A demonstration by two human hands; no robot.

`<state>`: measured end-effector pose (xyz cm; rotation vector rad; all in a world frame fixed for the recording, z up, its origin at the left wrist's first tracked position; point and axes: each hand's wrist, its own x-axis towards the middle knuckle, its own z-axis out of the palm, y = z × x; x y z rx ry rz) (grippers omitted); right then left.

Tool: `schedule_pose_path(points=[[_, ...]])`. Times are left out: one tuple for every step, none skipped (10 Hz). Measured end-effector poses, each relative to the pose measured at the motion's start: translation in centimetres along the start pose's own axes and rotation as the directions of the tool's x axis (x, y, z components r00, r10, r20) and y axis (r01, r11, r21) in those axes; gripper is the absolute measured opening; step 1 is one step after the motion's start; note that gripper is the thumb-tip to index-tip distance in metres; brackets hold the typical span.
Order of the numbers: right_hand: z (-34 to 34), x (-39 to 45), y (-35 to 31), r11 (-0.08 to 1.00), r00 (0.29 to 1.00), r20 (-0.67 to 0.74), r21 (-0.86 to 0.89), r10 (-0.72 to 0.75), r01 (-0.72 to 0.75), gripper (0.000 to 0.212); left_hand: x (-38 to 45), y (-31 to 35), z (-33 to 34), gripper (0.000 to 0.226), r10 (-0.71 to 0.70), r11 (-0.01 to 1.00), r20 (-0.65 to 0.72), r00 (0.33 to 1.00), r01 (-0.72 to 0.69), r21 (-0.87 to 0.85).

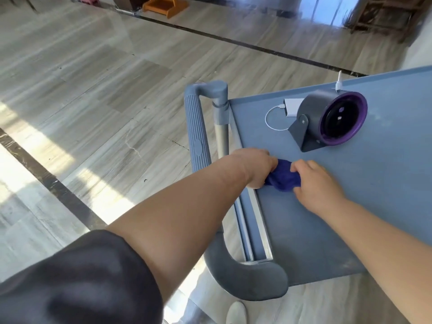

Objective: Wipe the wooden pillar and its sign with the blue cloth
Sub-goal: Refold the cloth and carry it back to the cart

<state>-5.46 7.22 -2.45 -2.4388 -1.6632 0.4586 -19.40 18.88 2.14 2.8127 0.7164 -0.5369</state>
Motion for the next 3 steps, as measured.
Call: schedule_pose_path(points=[[-0.8,0.4,-0.4,0.998,0.996,0.087,-0.057,-0.011,0.016,0.041,-0.7,0.3,-0.2,0.034,0.016,0.999,0.027,1.000,-0.017,0.027],[-2.2,0.5,-1.3,0.986,0.968,0.251,-0.163,0.004,0.038,0.047,-1.3,0.4,-0.2,0.034,0.019,1.000,0.038,0.999,-0.020,0.020],[-4.6,1.1,-2.7,0.958,0.918,0.393,-0.278,0.051,0.066,0.053,-2.1,0.5,-0.6,0.036,-0.015,1.000,0.010,1.000,0.015,0.007]])
